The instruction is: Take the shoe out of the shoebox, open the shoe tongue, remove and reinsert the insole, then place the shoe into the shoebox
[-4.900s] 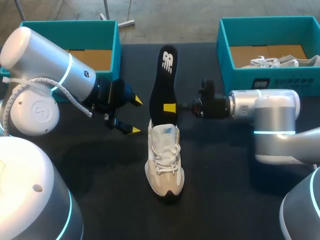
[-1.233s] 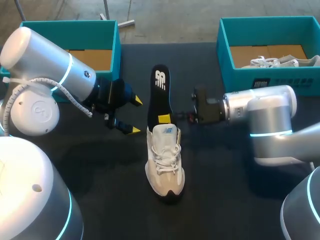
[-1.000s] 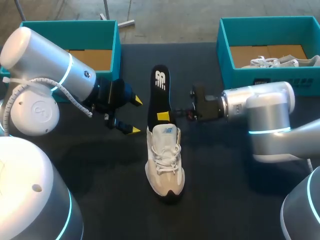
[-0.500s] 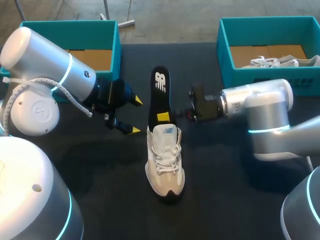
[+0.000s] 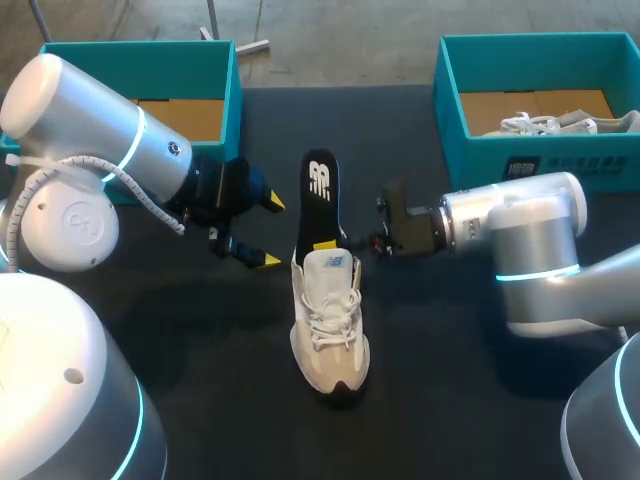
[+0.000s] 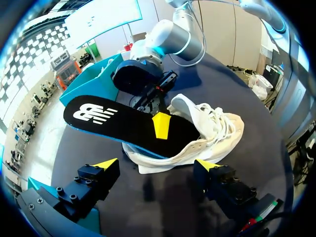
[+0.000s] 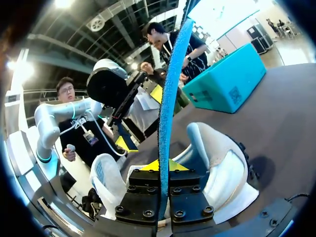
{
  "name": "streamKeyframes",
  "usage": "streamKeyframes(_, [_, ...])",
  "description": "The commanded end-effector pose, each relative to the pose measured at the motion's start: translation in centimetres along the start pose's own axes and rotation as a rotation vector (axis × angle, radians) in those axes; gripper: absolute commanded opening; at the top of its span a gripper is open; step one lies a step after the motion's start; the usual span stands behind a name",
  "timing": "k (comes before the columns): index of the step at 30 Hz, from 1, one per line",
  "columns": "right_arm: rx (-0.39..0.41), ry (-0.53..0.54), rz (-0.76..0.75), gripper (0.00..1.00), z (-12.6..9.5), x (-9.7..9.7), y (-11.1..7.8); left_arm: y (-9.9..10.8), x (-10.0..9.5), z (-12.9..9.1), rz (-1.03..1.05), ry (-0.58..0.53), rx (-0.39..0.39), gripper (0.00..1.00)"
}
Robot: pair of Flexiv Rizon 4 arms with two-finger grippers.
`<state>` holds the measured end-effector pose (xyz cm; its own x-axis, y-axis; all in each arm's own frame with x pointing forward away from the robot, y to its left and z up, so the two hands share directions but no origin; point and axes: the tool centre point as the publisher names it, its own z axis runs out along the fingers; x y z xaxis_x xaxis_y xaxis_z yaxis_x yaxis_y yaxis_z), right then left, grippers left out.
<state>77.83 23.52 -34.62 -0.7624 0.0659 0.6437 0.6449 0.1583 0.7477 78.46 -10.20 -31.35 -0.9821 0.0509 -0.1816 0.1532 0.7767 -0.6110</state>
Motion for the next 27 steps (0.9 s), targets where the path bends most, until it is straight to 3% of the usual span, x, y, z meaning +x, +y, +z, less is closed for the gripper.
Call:
streamKeyframes(1, [0.01,-0.015,0.012,0.0,0.0,0.7,-0.4,0.0,0.0,0.0,0.0,0.0,-0.004,1.0])
streamKeyframes(6, [0.018,-0.025,0.011,0.03,-0.2,1.1,0.4,0.0,0.0,0.0,0.0,0.0,-0.004,1.0])
streamKeyframes(7, [0.023,-0.025,0.008,0.21,-0.2,1.1,0.7,0.0,0.0,0.0,0.0,0.0,-0.004,1.0])
streamKeyframes(8, [0.031,-0.024,0.006,0.21,-0.2,1.2,1.0,0.0,0.0,0.0,0.0,0.0,-0.004,1.0])
streamKeyframes(17, [0.057,-0.03,-0.023,0.19,-0.4,1.2,2.4,0.0,0.0,0.0,0.0,0.0,-0.004,1.0])
streamKeyframes(25, [0.061,-0.013,-0.03,0.16,-0.5,-0.2,2.7,0.0,0.0,0.0,0.0,0.0,-0.004,1.0])
streamKeyframes(27, [0.066,-0.004,-0.018,0.04,-0.5,-0.5,2.5,0.0,0.0,0.0,0.0,0.0,-0.004,1.0])
